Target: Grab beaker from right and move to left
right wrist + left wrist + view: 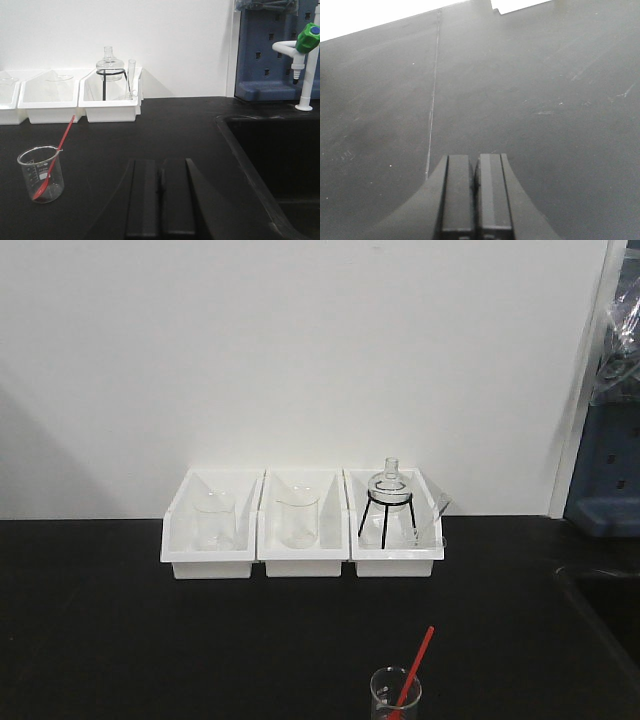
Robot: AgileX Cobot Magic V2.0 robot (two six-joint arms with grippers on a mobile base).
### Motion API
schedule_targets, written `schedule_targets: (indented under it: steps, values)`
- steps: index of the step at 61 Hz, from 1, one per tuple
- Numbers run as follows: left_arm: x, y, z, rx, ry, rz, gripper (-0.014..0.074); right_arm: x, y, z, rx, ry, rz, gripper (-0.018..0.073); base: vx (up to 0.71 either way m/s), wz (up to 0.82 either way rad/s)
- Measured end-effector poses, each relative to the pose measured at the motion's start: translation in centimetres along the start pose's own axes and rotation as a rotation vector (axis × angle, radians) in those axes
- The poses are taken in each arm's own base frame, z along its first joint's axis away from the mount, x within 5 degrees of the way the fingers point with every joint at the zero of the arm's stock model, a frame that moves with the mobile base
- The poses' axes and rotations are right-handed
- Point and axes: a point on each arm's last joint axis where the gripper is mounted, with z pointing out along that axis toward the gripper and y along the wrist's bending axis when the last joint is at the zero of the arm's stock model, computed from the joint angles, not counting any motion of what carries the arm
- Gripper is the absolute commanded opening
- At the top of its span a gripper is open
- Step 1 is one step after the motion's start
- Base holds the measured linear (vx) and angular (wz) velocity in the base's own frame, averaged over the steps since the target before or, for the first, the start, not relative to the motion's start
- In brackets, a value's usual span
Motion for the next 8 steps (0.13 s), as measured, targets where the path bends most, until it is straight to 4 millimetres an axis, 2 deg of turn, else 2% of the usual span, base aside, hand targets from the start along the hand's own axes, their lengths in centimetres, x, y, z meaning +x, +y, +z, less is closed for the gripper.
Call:
schedule_targets:
  steps: [8]
  values:
    - [0.0,0.0,0.0,0.0,0.0,0.0,-0.0006,0.0,0.0,0.0,0.0,0.0,0.0,-0.0008,0.0,0.0]
